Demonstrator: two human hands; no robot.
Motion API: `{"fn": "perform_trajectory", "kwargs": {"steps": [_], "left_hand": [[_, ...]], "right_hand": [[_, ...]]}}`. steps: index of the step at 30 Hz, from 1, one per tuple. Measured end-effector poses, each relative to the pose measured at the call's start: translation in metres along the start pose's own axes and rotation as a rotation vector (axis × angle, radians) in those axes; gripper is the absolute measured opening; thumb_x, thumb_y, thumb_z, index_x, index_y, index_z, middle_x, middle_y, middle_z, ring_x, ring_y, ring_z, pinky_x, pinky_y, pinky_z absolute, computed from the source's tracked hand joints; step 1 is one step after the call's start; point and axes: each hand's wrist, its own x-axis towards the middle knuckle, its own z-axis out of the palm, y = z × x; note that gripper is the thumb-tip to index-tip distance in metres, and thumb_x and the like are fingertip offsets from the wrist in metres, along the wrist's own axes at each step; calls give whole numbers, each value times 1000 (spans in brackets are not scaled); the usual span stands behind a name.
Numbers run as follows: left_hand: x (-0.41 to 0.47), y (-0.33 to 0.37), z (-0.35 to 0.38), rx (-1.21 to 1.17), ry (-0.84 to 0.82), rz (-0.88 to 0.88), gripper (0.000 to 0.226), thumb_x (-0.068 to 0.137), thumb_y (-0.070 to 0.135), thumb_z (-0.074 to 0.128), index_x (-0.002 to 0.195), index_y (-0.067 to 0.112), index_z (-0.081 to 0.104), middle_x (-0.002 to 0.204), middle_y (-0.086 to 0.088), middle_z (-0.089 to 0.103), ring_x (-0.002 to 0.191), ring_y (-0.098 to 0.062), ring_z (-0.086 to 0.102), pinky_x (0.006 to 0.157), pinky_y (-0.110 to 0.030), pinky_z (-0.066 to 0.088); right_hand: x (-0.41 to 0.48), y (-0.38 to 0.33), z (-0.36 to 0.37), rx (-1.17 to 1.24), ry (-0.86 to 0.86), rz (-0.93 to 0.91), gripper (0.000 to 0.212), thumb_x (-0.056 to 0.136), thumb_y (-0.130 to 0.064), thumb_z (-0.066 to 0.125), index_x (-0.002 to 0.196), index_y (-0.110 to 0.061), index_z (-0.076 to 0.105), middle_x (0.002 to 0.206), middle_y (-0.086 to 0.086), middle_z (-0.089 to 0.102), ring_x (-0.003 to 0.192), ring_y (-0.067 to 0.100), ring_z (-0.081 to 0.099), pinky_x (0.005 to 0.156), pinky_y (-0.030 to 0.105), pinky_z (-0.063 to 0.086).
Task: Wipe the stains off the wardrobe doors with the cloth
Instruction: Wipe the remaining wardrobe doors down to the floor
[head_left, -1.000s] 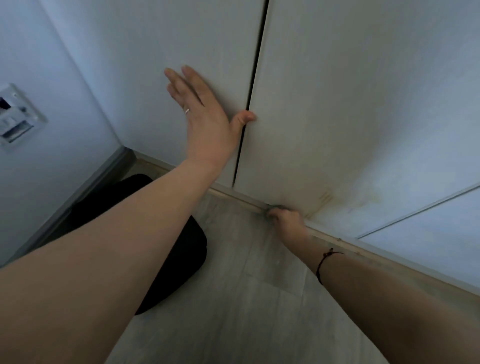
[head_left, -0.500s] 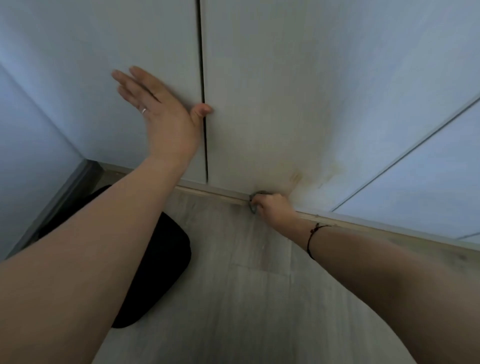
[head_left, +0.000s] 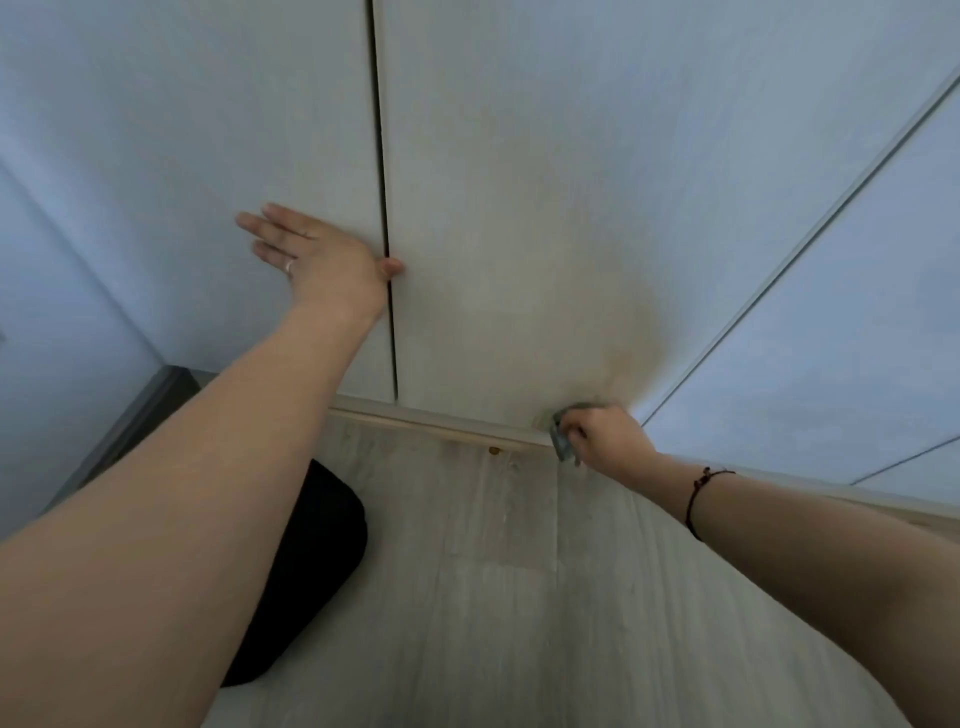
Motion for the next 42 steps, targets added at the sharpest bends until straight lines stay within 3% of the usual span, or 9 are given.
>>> {"fn": "perform_trajectory", "kwargs": {"steps": [2,8,10,13,15,23,31,39,42], "left_hand": [[0,-1,2,-29,29,2,132,82,54,72,143,-23,-16,146,-51,-18,143,-56,-16,123,-50,-5],[0,-4,6,-7,49,44,127,87,51,69,141,-24,-17,146,-51,-18,143,-58,-14,123,-54,1],[-1,-2,5,-32,31,16,129,85,51,71,142,-22,-18,148,-48,-21,144,-57,-13,124,-52,2],[0,1,4,-39,24,-30,132,83,53,72,143,-20,-19,149,-46,-22,145,-54,-12,124,-49,1],[1,3,5,-58,21,-38,133,82,52,74,144,-19,-20,150,-44,-22,145,-54,-13,124,-49,2],[-7,0,-2,54,11,43,128,86,54,68,140,-26,-16,144,-54,-14,143,-59,-10,123,-53,4],[-5,2,2,32,68,37,129,83,53,72,142,-24,-13,146,-52,-12,145,-57,-7,124,-51,5],[-6,-7,5,41,123,145,121,88,51,68,143,-24,-9,148,-52,-9,144,-60,0,121,-57,13],[-6,-9,5,73,94,130,123,87,55,66,143,-25,-10,147,-53,-9,144,-59,-4,123,-55,11]], "right_hand": [[0,3,0,24,8,19,24,95,-19,52,107,-23,72,100,2,75,95,29,69,78,36,54],[32,-72,-72,498,669,-218,21,89,-16,57,96,-16,76,64,-9,61,52,2,49,57,12,39],[23,-50,-49,374,588,-197,25,89,-22,52,96,-17,75,66,-4,66,53,4,51,57,24,47],[-2,-3,-7,102,99,6,26,94,-18,50,106,-23,73,93,5,73,85,31,68,70,36,53],[-8,6,-8,133,66,55,27,95,-16,50,109,-23,72,99,4,73,92,30,67,73,35,51],[2,-32,-129,360,827,-152,22,89,-25,50,91,-20,71,57,-7,59,48,17,52,50,27,39],[-31,66,-18,31,193,71,20,95,-26,48,87,-20,64,73,-1,65,74,31,63,58,29,34],[13,-16,-98,279,763,-231,27,97,-21,43,90,-12,68,57,4,60,46,27,59,45,30,46],[-2,8,-23,-158,190,-121,15,96,-17,54,102,-12,66,80,14,69,71,36,67,61,39,54]]}}
